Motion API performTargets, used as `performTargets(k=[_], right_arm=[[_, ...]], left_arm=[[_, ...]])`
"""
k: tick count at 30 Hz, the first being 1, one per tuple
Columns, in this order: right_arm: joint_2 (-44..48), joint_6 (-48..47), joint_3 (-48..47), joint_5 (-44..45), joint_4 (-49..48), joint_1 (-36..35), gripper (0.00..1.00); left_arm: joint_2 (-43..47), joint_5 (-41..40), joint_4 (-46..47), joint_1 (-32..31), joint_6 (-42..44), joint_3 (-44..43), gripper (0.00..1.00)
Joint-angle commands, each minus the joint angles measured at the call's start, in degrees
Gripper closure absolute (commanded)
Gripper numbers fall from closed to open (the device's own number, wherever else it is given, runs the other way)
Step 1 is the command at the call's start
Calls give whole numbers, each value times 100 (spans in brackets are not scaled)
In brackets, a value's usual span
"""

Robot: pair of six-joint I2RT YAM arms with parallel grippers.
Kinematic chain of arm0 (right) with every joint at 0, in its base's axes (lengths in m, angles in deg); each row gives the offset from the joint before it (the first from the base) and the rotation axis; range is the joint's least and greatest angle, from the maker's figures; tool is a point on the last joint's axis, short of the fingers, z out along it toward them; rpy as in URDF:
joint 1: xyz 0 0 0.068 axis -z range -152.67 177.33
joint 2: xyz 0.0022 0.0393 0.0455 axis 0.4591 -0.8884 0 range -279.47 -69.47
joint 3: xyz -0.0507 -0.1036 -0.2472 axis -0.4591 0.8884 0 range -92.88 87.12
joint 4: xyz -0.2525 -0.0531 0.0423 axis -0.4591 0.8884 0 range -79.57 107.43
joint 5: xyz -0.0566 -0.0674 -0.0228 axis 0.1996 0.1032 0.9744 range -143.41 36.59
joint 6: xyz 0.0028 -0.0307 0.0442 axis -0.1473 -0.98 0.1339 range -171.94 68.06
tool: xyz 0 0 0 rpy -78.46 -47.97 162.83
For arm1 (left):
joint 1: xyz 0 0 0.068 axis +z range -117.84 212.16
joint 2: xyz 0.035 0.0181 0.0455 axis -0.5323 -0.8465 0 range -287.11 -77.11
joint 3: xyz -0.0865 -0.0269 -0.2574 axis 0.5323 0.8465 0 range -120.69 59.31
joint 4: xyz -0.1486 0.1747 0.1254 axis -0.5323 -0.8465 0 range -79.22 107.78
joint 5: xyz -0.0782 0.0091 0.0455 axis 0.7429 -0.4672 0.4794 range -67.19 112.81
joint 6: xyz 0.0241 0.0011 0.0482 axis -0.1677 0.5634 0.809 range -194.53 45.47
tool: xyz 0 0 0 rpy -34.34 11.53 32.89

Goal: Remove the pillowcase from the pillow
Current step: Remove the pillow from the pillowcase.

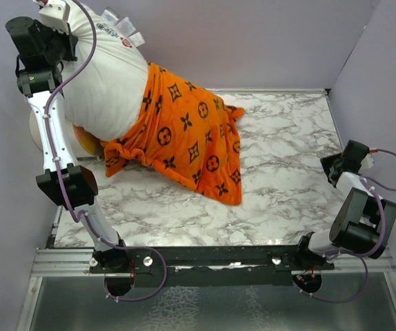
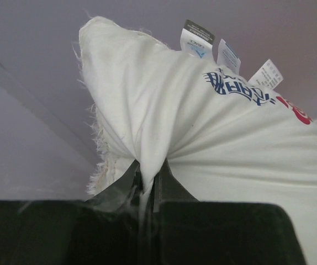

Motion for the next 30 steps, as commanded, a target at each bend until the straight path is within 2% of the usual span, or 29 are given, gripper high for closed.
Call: performTargets(k=[1,4,5,7,9,12,15,18,20,22,23,25,26,28,30], right_arm=[[279,-104,259,14,-61,58,99],[298,-261,326,-428,-762,-262,99],[275,-437,227,-369,-869,-517,96],[181,-950,-99,-204,-990,-1119,68],[-49,-1342,-388,-481,-1288,-1536,54],[-615,-1618,-951,-1145,-1521,-1886,39],[-1301,-1950,-1908,-1603,-1317,-2157,27],[-1853,-1984,-2584,-1856,-1226,-2282,20],[-2018,-1962,-2783,-1915,-1260,-2292,18],[-2037,-2018,-2795,-1869,-1329,-2288,16],[-2004,-2043,-2753,-1831,-1371,-2288,16],[-1942,-2071,-2567,-1790,-1502,-2288,15],[-1902,-2062,-2448,-1762,-1591,-2288,14],[-1818,-2020,-2198,-1675,-1726,-2284,14],[-1782,-1964,-2032,-1589,-1752,-2284,13]], left_arm=[[824,-172,1289,561,91,-231,100],[1080,1114,1189,478,-270,427,100],[1256,1293,1223,338,-175,728,100],[1507,1467,1206,38,350,1247,100],[1637,1621,1204,-169,701,1498,100],[1628,2114,981,-351,950,1422,100],[1598,2747,828,-392,991,1264,100],[1556,3452,745,-351,696,1033,100],[1466,4173,935,-256,-67,786,100],[1408,4967,1785,-214,-1528,724,100],[1405,5330,2868,-217,-2673,912,100],[1319,5836,5771,-381,-5406,1370,100],[1209,6003,6845,-509,-6411,1369,100],[833,6349,7554,-815,-7422,1032,100],[627,6532,7593,-956,-7805,733,100]])
